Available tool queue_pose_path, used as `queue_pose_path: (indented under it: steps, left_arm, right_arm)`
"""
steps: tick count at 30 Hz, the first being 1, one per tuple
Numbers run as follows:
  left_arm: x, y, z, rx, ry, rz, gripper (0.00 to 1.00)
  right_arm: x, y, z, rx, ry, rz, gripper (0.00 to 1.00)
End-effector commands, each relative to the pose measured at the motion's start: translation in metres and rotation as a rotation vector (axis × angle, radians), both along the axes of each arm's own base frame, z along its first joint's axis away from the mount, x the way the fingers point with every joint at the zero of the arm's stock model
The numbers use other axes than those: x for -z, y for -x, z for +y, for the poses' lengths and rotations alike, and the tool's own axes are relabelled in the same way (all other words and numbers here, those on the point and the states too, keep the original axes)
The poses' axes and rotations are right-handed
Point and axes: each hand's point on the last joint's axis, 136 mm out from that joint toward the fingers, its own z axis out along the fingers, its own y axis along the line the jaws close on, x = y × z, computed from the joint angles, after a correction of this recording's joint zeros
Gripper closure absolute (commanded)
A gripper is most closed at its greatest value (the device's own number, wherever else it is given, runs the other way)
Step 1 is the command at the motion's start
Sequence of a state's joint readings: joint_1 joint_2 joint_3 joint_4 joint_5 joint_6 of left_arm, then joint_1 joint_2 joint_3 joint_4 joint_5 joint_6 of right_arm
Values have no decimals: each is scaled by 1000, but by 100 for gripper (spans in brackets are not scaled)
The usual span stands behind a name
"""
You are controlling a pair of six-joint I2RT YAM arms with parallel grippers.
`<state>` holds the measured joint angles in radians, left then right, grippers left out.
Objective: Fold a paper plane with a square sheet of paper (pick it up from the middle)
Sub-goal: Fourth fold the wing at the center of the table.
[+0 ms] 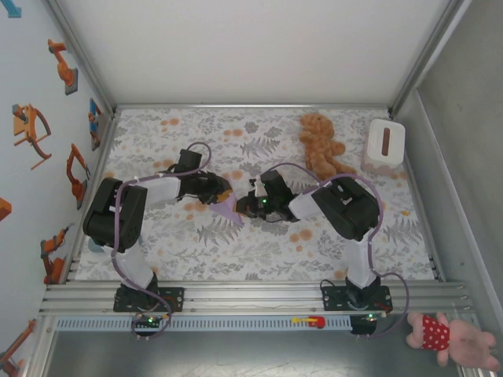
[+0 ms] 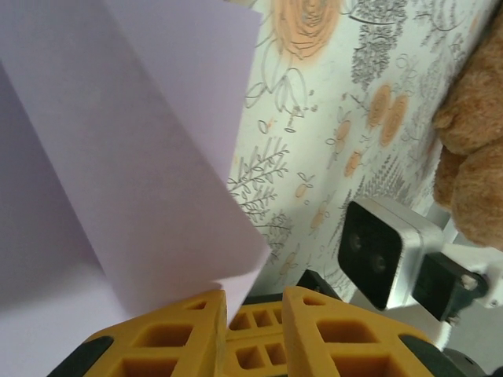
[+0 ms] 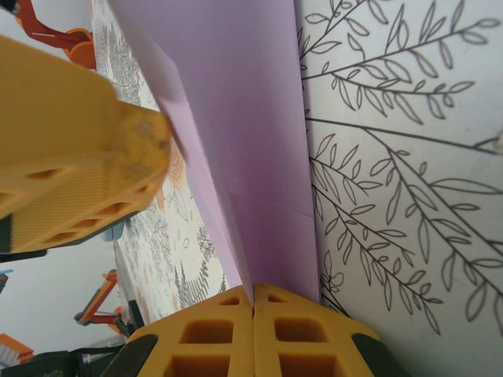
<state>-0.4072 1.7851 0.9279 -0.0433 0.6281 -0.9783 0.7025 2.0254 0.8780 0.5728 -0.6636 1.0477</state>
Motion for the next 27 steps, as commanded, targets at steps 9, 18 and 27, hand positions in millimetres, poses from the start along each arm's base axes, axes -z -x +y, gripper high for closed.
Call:
queue_pose_path:
  steps: [9,18,27]
  left_arm:
    - [5,-3,-6,22,11,8,78]
    - [11,-4,-4,11,2,27,79]
    - [9,-5,-4,9,4,22,80]
  right_arm:
    - [24,0,-11,20,94,29,91]
    - [10,-1,-13,11,87,7,83]
    - [-12,-2,-22,27,74,-33,75]
